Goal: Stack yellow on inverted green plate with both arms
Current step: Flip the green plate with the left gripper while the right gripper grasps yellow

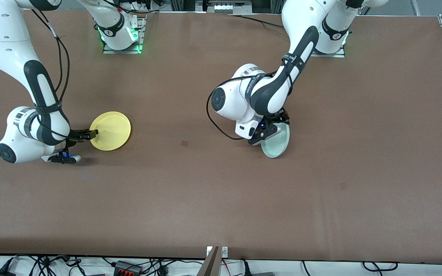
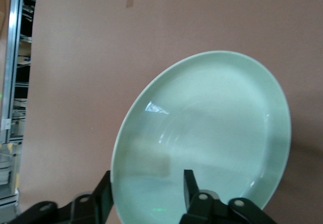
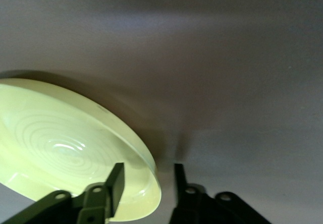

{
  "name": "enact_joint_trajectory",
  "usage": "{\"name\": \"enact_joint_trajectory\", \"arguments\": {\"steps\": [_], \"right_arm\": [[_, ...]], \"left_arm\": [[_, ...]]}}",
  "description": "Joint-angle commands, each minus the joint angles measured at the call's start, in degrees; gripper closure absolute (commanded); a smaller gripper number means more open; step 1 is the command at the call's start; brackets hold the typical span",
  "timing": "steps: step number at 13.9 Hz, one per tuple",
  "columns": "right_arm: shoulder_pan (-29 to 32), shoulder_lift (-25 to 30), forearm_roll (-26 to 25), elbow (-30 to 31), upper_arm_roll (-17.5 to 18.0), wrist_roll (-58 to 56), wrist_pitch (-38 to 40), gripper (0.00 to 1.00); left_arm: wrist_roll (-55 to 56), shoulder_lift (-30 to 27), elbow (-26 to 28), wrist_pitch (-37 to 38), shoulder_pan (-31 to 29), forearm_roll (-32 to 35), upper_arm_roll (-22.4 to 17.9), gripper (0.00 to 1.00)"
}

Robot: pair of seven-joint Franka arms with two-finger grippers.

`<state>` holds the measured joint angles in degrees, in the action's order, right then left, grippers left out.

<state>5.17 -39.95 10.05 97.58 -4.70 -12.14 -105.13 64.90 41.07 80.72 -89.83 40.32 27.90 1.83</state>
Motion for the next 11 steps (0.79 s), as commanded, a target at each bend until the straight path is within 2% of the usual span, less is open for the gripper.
{"name": "enact_joint_trajectory", "arguments": {"steps": [1, 2, 3, 8, 10, 11], "right_arm": [[0.72, -0.30, 1.02, -0.90, 0.31, -1.49, 0.54, 0.82], [0.72, -0.30, 1.02, -0.90, 0.31, -1.49, 0.71, 0.94], [0.63, -0.30, 0.93, -0.90, 0.31, -1.57, 0.89, 1.00], [0.63, 0.31, 0.93, -1.42, 0.57, -2.53, 2.20, 1.00], [0.63, 1.19, 1.28, -4.40, 0.66, -4.03, 6.93, 1.00], [0.63, 1.28, 2.07, -7.03, 0.66, -4.12, 10.00, 1.00]], "left_arm": [[0.40, 1.56, -2.76, -7.52, 0.37, -0.39, 0.01, 0.24], [0.32, 1.56, -3.37, -10.16, -0.24, -0.57, 0.10, 0.24], [0.23, 1.47, -3.38, -14.01, -0.33, -0.48, 0.02, 0.24], [0.32, 2.34, -2.41, -28.36, -1.56, -5.57, 0.01, 0.24], [0.32, 3.66, -2.41, -32.57, -1.65, -6.46, 0.01, 0.20], [0.32, 4.45, -2.41, -35.38, -1.65, -6.46, 0.01, 0.15]]}}
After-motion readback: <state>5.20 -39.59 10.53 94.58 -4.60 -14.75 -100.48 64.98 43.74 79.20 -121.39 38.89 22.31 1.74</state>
